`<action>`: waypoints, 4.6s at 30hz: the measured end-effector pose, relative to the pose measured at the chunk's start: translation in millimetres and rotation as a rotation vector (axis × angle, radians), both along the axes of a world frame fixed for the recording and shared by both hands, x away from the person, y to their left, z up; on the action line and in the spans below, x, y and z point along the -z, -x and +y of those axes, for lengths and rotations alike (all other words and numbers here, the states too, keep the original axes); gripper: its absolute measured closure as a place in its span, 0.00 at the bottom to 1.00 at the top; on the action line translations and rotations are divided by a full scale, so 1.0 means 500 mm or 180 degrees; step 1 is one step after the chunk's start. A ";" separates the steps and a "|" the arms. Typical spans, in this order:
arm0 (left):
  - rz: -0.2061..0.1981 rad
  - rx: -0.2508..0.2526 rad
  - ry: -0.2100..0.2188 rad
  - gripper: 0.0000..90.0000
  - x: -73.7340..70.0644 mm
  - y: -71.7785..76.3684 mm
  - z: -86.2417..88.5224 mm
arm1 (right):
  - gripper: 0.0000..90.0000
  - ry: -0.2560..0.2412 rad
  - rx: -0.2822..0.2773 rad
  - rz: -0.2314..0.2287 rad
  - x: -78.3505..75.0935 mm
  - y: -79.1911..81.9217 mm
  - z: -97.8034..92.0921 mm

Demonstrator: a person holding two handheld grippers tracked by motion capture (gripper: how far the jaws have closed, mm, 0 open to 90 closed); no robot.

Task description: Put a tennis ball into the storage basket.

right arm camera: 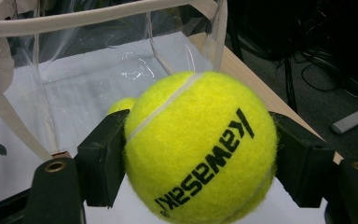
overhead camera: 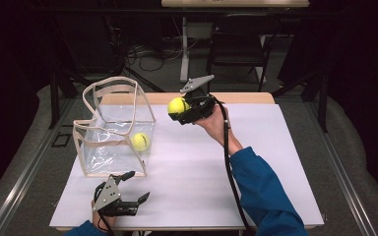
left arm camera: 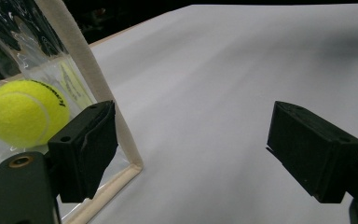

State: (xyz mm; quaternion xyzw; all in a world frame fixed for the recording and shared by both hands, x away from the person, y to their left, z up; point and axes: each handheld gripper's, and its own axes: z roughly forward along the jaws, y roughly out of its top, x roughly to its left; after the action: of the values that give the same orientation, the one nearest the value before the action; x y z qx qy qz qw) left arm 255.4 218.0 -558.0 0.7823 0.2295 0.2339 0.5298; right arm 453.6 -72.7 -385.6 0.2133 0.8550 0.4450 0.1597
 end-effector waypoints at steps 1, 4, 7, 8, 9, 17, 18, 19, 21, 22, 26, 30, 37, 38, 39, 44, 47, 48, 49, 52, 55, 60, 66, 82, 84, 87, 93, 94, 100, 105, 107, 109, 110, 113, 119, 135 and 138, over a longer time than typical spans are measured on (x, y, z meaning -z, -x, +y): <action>0.0000 0.0003 -0.0001 0.18 0.000 0.000 0.000 | 0.30 0.0005 0.0001 0.0001 -0.001 0.000 0.001; -0.0003 0.0004 -0.0006 0.18 0.000 0.000 0.000 | 0.30 0.0005 -0.0001 -0.0015 -0.004 0.000 0.005; -0.0001 0.0003 -0.0001 0.18 0.000 0.000 0.000 | 0.30 0.0009 -0.0003 -0.0024 -0.008 0.000 0.009; 0.0000 0.0003 0.0001 0.18 0.000 0.000 0.000 | 0.30 0.0000 -0.0007 -0.0032 -0.009 0.000 0.011; 0.0002 0.0006 0.0001 0.18 0.000 0.000 -0.001 | 0.30 -0.0005 -0.0008 -0.0027 -0.011 0.001 0.012; 0.0001 0.0004 0.0003 0.18 0.000 0.000 0.000 | 0.30 -0.0014 -0.0036 -0.0060 -0.021 0.003 0.023; 0.0000 0.0005 0.0004 0.18 0.000 0.000 0.000 | 0.30 -0.0007 -0.0032 -0.0058 -0.021 0.003 0.023; 0.0000 0.0003 0.0001 0.18 0.000 -0.001 0.000 | 0.30 -0.0007 -0.0030 -0.0058 -0.022 0.002 0.024; -0.0002 -0.0007 -0.0005 0.18 0.000 -0.001 0.000 | 0.30 -0.0013 -0.0041 -0.0060 -0.024 0.002 0.026; -0.0002 -0.0004 -0.0006 0.18 0.000 -0.001 0.001 | 0.30 -0.0009 -0.0041 -0.0066 -0.025 0.002 0.027; -0.0005 0.0001 -0.0001 0.18 0.000 0.000 0.000 | 0.30 -0.0037 -0.0048 -0.0071 -0.030 0.003 0.031; -0.0006 -0.0002 0.0002 0.18 0.000 0.000 0.000 | 0.30 -0.0042 -0.0060 -0.0093 -0.033 0.005 0.036; -0.0005 0.0002 0.0003 0.18 0.000 0.000 0.000 | 0.30 -0.0051 -0.0069 -0.0123 -0.039 0.008 0.040; -0.0001 0.0001 0.0004 0.18 0.000 0.000 0.000 | 0.30 -0.0052 -0.0070 -0.0122 -0.039 0.007 0.040; -0.0001 -0.0006 -0.0003 0.18 0.000 0.000 0.000 | 0.30 -0.0048 -0.0070 -0.0118 -0.039 0.006 0.041; 0.0000 -0.0005 -0.0003 0.18 0.000 -0.001 0.000 | 0.30 -0.0051 -0.0071 -0.0132 -0.043 0.004 0.043; -0.0001 -0.0004 -0.0004 0.18 0.000 -0.001 0.001 | 0.30 -0.0060 -0.0078 -0.0134 -0.044 0.003 0.045; 0.0000 -0.0004 -0.0005 0.18 0.000 -0.001 0.000 | 0.30 -0.0055 -0.0076 -0.0131 -0.044 0.003 0.046; 0.0002 0.0002 0.0005 0.18 0.000 0.000 0.000 | 0.30 -0.0054 -0.0079 -0.0132 -0.045 0.003 0.048; -0.0007 0.0005 0.0003 0.18 0.000 0.000 0.001 | 0.30 -0.0044 -0.0096 -0.0144 -0.049 0.005 0.052; 0.0001 0.0005 0.0004 0.18 0.000 0.000 0.001 | 0.30 -0.0056 -0.0093 -0.0162 -0.053 0.005 0.053; 0.0003 -0.0003 -0.0001 0.18 0.000 0.000 0.000 | 0.30 -0.0056 -0.0102 -0.0167 -0.055 0.005 0.055; 0.0006 0.0000 0.0001 0.18 0.000 0.000 0.001 | 0.30 -0.0076 -0.0093 -0.0176 -0.059 0.002 0.055; 0.0005 0.0010 0.0010 0.18 0.000 0.000 0.000 | 0.30 -0.0093 -0.0108 -0.0212 -0.079 0.000 0.069; 0.0002 0.0011 0.0006 0.18 0.000 0.000 0.000 | 0.30 -0.0103 -0.0115 -0.0218 -0.080 -0.001 0.071; 0.0000 0.0009 0.0006 0.18 0.000 0.000 0.001 | 0.30 -0.0099 -0.0116 -0.0219 -0.083 -0.001 0.075; -0.0007 0.0012 0.0001 0.18 -0.001 0.001 0.001 | 0.30 -0.0098 -0.0124 -0.0239 -0.088 -0.003 0.082; -0.0005 0.0012 0.0000 0.18 -0.001 0.001 0.001 | 0.30 -0.0101 -0.0123 -0.0238 -0.089 -0.003 0.083; 0.0000 0.0014 0.0011 0.18 0.000 -0.001 0.001 | 0.30 -0.0121 -0.0126 -0.0255 -0.096 -0.005 0.090; -0.0001 0.0013 0.0013 0.18 0.000 0.000 0.001 | 0.30 -0.0126 -0.0140 -0.0275 -0.099 -0.006 0.098; -0.0004 0.0012 0.0016 0.18 0.000 0.000 0.002 | 0.30 -0.0119 -0.0148 -0.0275 -0.099 -0.005 0.101; 0.0000 0.0016 0.0013 0.18 0.000 -0.001 0.001 | 0.30 -0.0117 -0.0150 -0.0280 -0.100 -0.006 0.104; -0.0004 0.0019 0.0007 0.18 0.000 -0.001 0.001 | 0.30 -0.0116 -0.0152 -0.0276 -0.101 -0.006 0.105; 0.0000 0.0015 0.0011 0.18 0.000 0.000 0.002 | 0.30 -0.0130 -0.0153 -0.0290 -0.102 -0.007 0.108; -0.0002 0.0012 0.0022 0.18 0.000 0.000 0.002 | 0.30 -0.0155 -0.0154 -0.0312 -0.106 -0.007 0.113; 0.0000 0.0014 0.0026 0.18 -0.001 0.000 0.002 | 0.30 -0.0208 -0.0151 -0.0360 -0.115 -0.008 0.128; -0.0003 0.0009 0.0017 0.18 -0.001 0.001 0.002 | 0.30 -0.0210 -0.0160 -0.0376 -0.116 -0.006 0.133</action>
State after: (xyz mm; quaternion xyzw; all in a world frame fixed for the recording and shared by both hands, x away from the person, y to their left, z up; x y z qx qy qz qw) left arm 255.1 219.0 -557.5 0.7811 0.2287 0.2328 0.5323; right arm 456.4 -6.4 -327.5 0.1702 0.8340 0.4887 0.1915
